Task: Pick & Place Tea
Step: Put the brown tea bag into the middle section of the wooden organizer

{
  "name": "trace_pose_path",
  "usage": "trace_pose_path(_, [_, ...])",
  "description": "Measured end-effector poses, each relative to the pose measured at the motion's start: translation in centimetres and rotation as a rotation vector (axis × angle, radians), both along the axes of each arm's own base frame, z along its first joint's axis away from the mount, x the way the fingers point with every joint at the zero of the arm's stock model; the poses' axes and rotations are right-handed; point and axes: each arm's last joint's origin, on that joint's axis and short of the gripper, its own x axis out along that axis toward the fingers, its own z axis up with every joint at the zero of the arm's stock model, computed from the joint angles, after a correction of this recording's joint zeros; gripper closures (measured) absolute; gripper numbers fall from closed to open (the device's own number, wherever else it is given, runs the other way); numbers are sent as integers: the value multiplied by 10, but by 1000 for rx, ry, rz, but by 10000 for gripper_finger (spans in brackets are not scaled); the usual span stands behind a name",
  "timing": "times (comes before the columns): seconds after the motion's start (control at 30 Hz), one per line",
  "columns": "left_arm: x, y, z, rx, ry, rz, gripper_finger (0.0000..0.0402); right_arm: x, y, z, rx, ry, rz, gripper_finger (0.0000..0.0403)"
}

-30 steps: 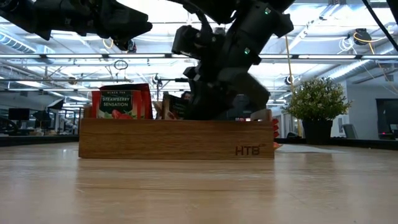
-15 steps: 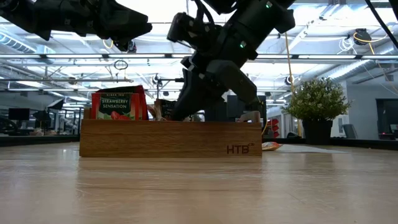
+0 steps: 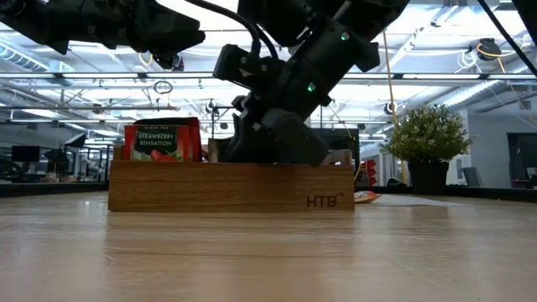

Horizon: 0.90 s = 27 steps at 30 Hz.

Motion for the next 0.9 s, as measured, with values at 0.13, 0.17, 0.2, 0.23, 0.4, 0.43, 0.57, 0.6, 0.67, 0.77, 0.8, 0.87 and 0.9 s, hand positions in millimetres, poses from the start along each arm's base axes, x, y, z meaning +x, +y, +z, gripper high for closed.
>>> trace_pose_path(0.13, [0,0,0,0,0,0,268,1,5,4,-87,-54,-68,403])
trace_pose_path(0.17, [0,0,0,0,0,1,268,0,8,6,-120,-65,-79,403])
trace_pose_path(0.2, [0,0,0,0,0,0,268,0,11,7,-149,-80,-87,403])
trace_pose_path(0.23, [0,0,0,0,0,0,268,0,14,9,-169,-101,-90,403])
trace_pose_path(0.4, [0,0,-1,0,8,0,268,-2,26,10,-201,-114,-57,403])
trace_pose_path(0.43, [0,0,-1,0,9,0,268,-2,27,10,-201,-116,-54,403])
trace_pose_path(0.57, [0,0,-1,0,11,0,268,-3,29,11,-207,-111,-50,403])
trace_pose_path(0.6, [0,0,-2,-1,17,0,268,-5,29,13,-219,-98,-48,403])
trace_pose_path(0.67, [0,0,-3,-5,31,0,268,-9,27,21,-273,-94,-89,403])
trace_pose_path(0.77, [0,0,-4,-6,39,-1,268,-20,18,43,-386,-78,-203,403])
trace_pose_path(0.8, [0,0,-4,-6,39,-1,268,-24,11,50,-409,-74,-236,403])
trace_pose_path(0.87, [0,0,-4,-3,39,-1,268,-35,-6,63,-417,-82,-284,403])
trace_pose_path(0.9, [0,0,-4,-3,39,-1,268,-42,-15,67,-412,-85,-302,403])
